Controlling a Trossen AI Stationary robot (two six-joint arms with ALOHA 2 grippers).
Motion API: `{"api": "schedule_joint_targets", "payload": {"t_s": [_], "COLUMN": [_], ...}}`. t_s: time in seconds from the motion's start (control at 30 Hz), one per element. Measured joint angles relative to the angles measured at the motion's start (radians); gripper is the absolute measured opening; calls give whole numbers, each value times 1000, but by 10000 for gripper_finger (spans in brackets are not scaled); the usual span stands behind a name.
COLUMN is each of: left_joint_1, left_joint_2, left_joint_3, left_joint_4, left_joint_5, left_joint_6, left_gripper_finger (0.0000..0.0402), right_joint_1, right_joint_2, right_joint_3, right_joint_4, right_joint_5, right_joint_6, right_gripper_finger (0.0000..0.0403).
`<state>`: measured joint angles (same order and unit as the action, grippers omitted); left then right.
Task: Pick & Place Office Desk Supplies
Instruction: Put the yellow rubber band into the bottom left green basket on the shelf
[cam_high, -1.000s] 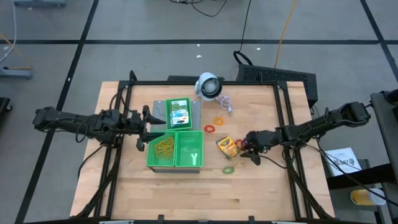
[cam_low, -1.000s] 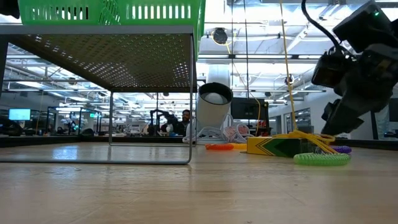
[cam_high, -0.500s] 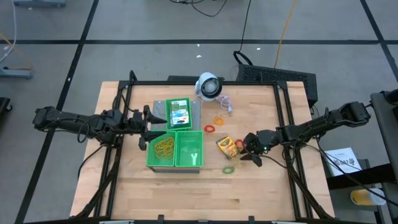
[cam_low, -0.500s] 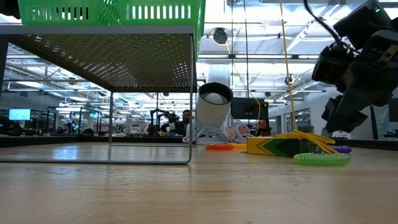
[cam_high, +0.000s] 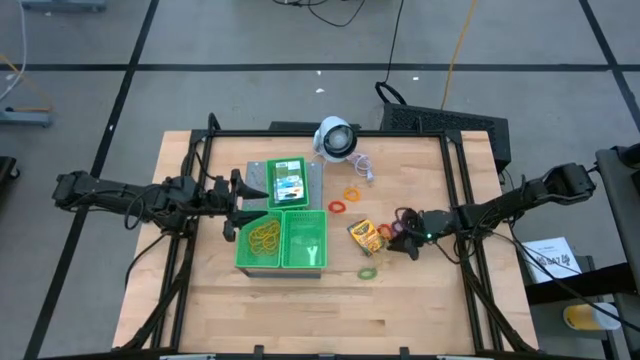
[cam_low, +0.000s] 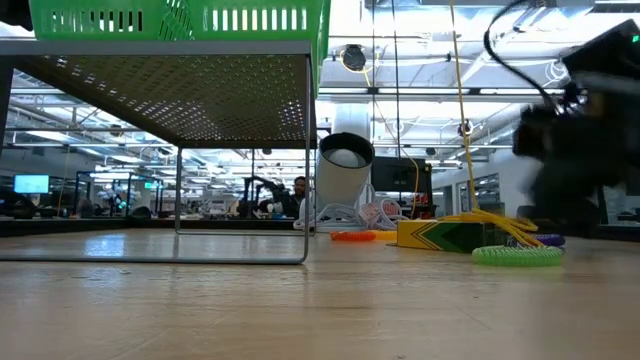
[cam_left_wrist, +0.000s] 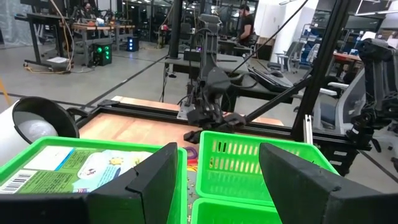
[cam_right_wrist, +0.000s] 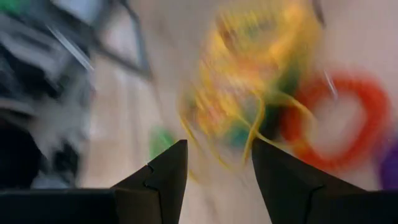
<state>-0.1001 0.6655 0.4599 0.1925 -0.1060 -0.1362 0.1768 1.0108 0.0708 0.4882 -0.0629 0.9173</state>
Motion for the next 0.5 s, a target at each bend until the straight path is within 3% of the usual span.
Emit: {"api": "schedule_joint_targets", "payload": {"t_s": [0.13,0.5], "left_joint_1": [0,1], "left_joint_2": [0,0], "left_joint_3": [0,0], "left_joint_4": [4,21], "left_joint_5": [-1,-10], "left_joint_6": [1,2], "left_gripper_finger": [237,237], "right_joint_1": [0,1], "right_joint_2": [0,68], "right_joint_3": [-30,-32], "right_joint_4": [62,90], "right_joint_5": [59,35], "right_joint_6": [16,45], "right_gripper_finger": [169,169]}}
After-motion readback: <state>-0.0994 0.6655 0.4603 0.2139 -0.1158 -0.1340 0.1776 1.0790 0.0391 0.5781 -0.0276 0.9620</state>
